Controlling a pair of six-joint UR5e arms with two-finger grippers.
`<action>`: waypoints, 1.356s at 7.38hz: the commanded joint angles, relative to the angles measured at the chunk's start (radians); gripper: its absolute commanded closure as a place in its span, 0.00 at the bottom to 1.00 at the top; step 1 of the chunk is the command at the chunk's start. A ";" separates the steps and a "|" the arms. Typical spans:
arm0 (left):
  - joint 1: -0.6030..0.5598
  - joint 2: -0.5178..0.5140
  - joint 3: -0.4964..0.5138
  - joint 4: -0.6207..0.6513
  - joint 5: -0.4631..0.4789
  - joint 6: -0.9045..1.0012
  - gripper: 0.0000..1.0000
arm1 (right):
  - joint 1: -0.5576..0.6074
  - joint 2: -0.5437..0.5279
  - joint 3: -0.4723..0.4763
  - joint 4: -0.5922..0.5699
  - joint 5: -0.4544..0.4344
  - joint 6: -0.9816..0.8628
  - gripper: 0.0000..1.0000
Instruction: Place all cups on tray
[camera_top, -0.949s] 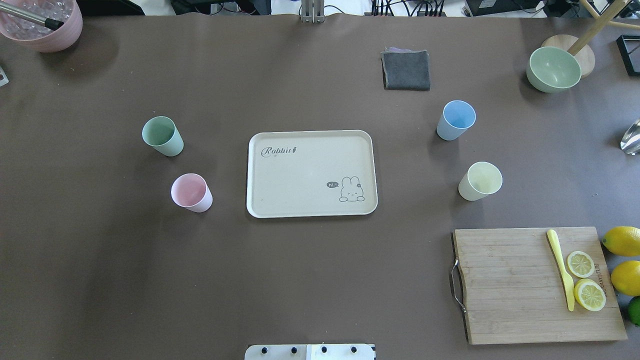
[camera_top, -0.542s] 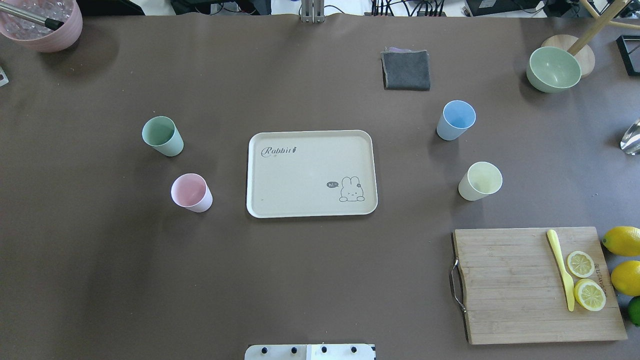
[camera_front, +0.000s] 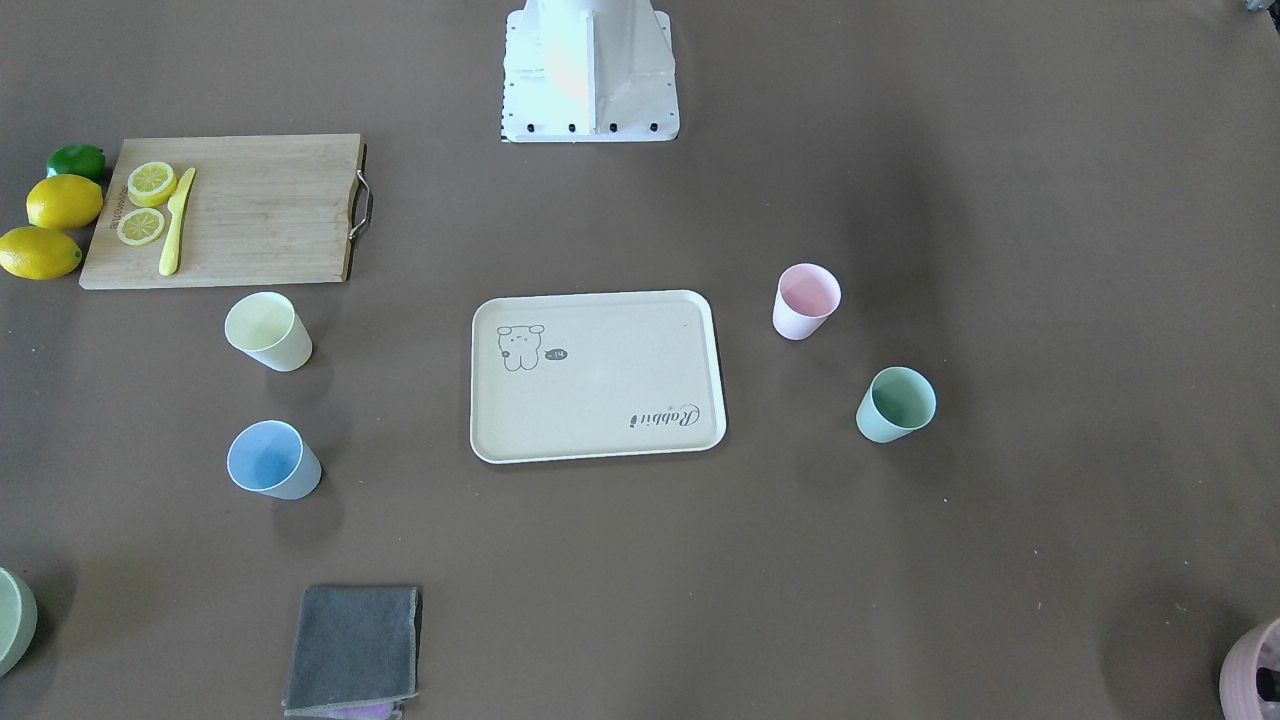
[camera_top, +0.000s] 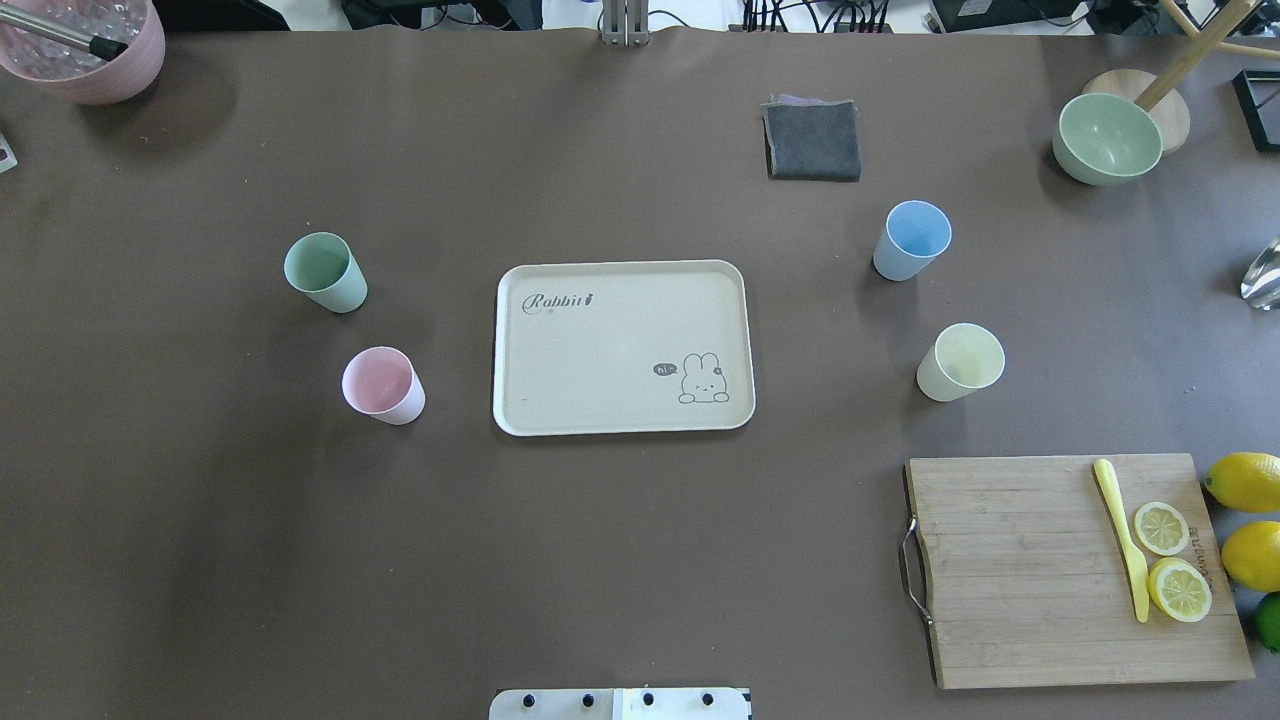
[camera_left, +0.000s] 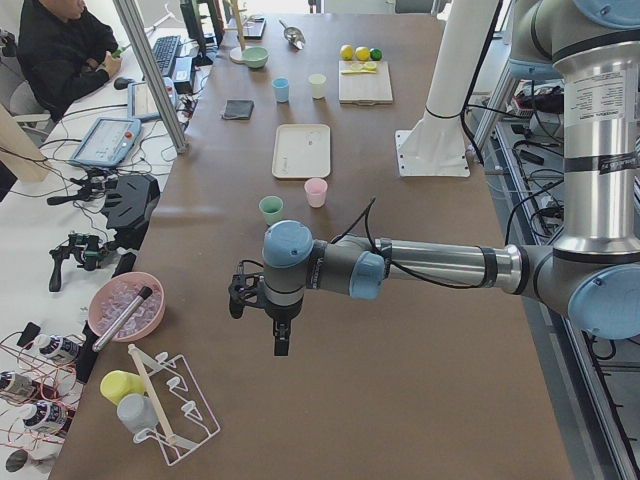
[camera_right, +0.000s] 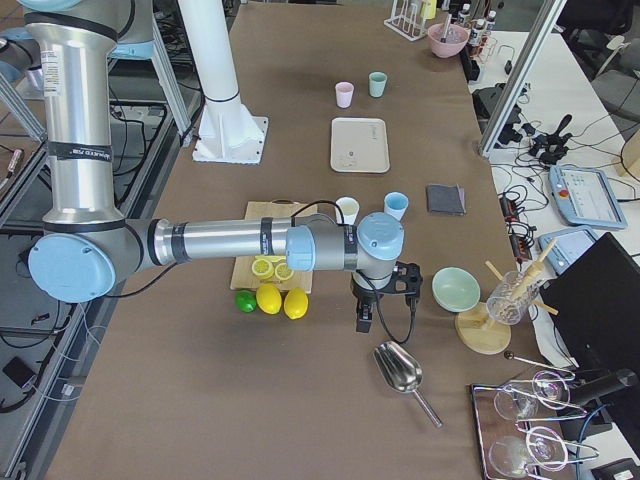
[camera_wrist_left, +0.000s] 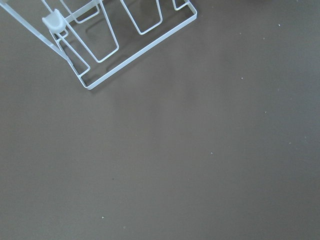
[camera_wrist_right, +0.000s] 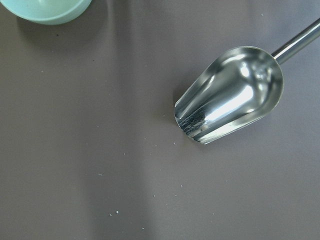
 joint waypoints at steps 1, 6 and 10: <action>0.000 0.000 -0.001 0.000 0.000 0.000 0.02 | 0.000 0.000 0.004 0.000 0.002 0.002 0.00; 0.014 -0.040 -0.002 -0.099 -0.028 0.004 0.02 | -0.102 0.033 0.131 0.000 0.018 0.040 0.00; 0.017 -0.036 0.016 -0.169 -0.043 -0.002 0.02 | -0.418 0.129 0.200 0.186 -0.046 0.502 0.00</action>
